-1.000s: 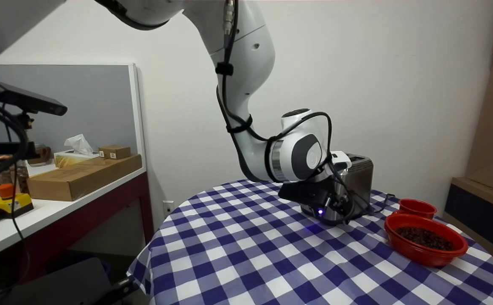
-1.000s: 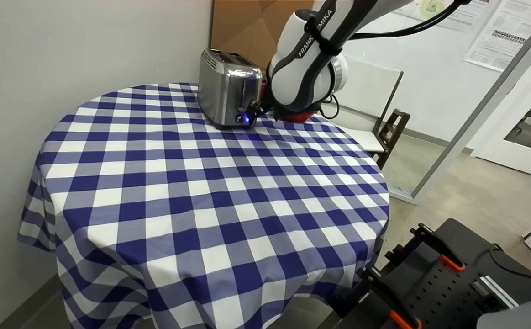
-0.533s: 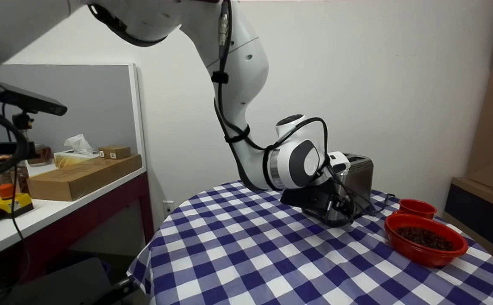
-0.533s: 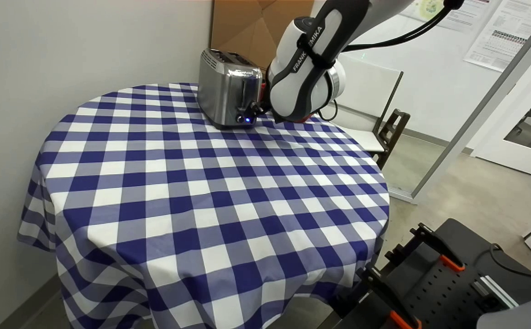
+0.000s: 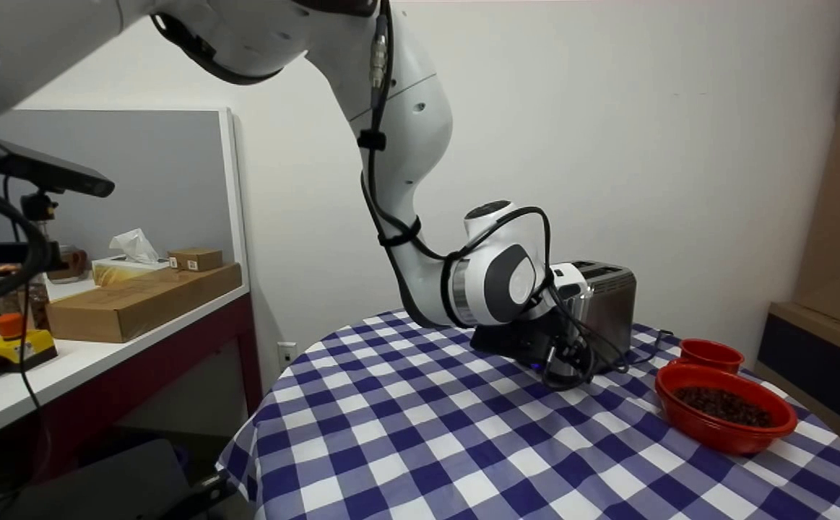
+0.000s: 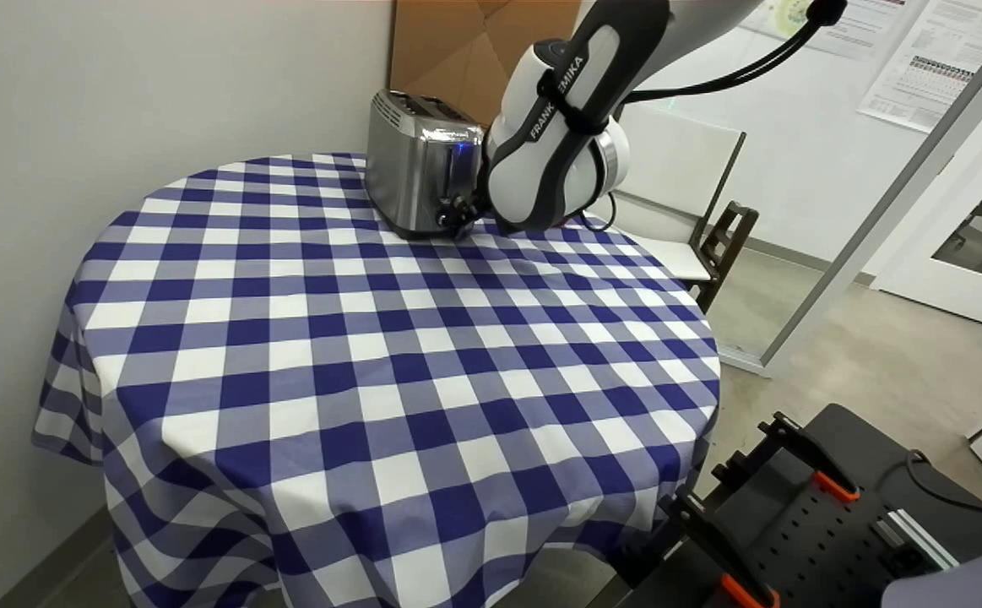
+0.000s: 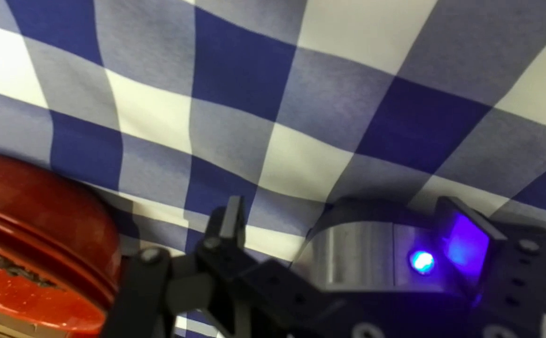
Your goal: Turn off the toaster
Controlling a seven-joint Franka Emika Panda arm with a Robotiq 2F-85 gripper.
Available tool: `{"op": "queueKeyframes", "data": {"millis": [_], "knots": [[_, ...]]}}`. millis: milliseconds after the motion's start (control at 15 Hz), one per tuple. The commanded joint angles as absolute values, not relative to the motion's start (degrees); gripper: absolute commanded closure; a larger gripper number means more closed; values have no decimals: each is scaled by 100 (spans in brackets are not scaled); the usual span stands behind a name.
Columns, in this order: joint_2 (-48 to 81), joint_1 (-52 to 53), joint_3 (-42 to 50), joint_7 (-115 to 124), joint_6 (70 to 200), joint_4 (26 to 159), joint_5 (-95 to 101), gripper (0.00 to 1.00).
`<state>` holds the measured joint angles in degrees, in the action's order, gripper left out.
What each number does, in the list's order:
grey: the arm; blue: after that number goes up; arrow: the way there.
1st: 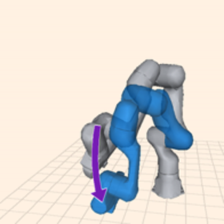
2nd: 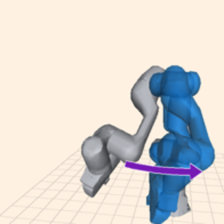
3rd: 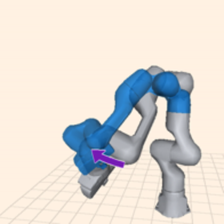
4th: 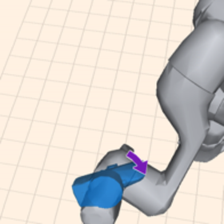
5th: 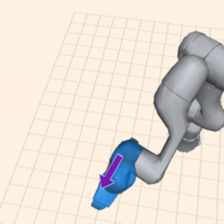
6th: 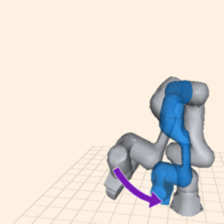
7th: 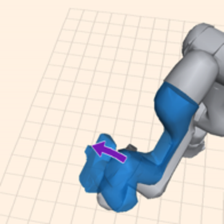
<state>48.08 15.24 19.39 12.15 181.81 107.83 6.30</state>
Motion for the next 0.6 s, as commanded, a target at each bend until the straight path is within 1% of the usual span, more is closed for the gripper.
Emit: {"op": "queueKeyframes", "data": {"millis": [0, 533], "knots": [[4827, 1540, 1955, 1008, 18238, 10695, 429, 0], [4776, 1724, 2142, 1041, 18386, 10809, 438, 0]]}}
